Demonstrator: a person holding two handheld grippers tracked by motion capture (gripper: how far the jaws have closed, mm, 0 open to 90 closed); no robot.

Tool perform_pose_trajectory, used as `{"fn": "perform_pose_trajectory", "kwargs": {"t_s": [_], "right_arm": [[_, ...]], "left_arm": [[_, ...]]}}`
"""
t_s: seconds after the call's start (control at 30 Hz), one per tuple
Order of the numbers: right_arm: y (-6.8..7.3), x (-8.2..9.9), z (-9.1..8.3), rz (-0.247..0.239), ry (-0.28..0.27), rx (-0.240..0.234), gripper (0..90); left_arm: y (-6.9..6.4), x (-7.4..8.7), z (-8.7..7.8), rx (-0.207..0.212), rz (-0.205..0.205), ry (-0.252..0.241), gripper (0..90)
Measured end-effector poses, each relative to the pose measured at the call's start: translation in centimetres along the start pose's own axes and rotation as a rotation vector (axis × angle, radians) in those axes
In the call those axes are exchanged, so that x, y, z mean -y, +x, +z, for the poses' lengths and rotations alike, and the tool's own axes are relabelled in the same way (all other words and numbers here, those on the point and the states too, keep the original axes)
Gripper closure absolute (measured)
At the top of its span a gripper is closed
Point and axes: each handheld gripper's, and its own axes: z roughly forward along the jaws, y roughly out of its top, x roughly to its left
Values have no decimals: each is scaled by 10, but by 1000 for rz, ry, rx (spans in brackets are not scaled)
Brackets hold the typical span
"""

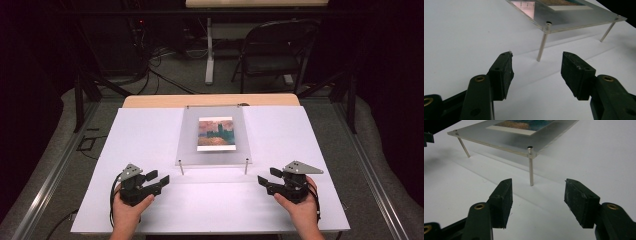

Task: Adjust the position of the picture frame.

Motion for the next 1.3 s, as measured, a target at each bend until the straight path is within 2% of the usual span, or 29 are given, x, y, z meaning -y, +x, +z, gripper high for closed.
{"fn": "perform_pose_trajectory", "kwargs": {"t_s": [0.1,0.13,0.2,0.27,0.3,0.33,0.37,0.4,0.43,0.53,0.63,0.67,0.77,0.83,0.97,1.0,1.07,1.1,1.13,1.23,1.27,1.3], "right_arm": [[-2,0,1,2,7,0,393],[-6,-1,0,24,7,2,393],[-8,-2,1,34,1,1,396],[-16,-10,2,89,3,-10,422],[-18,-13,2,89,20,-4,424],[-19,-16,3,74,32,4,427],[-20,-20,3,54,43,21,427],[-21,-24,4,43,49,26,427],[-21,-24,4,43,49,26,427],[-24,-41,7,11,57,26,432],[-25,-48,10,-1,61,22,432],[-26,-52,13,2,73,13,431],[-28,-57,17,5,88,4,421],[-30,-62,24,18,90,-3,417],[-33,-69,32,32,113,3,405],[-36,-75,41,17,129,18,389],[-39,-80,48,5,138,34,388],[-39,-80,48,5,138,34,388],[-42,-88,55,-13,143,40,387],[-46,-97,64,-32,134,55,387],[-50,-104,70,-51,135,72,389],[-52,-107,73,-50,131,80,389]], "left_arm": [[3,-1,0,-4,-18,5,419],[6,-4,1,3,-36,20,419],[8,-8,2,3,-37,33,420],[10,-19,1,-8,-28,47,421],[10,-19,1,-8,-28,47,422],[12,-29,0,-13,-16,45,421],[12,-29,0,-13,-16,45,420],[15,-40,0,-6,-21,41,419],[15,-40,0,-6,-21,41,418],[18,-57,3,-20,-20,48,411],[16,-62,7,-29,-7,65,400],[15,-65,11,-19,2,83,394],[14,-67,16,-6,-1,92,381],[15,-72,24,10,-24,98,376],[19,-79,32,9,-53,107,376],[21,-83,37,13,-66,109,375],[26,-91,46,20,-97,106,375],[26,-91,46,20,-97,106,376],[30,-98,54,30,-120,101,376],[34,-103,61,28,-132,101,382],[38,-109,67,-1,-125,99,387],[38,-109,67,-1,-125,99,389]]}}
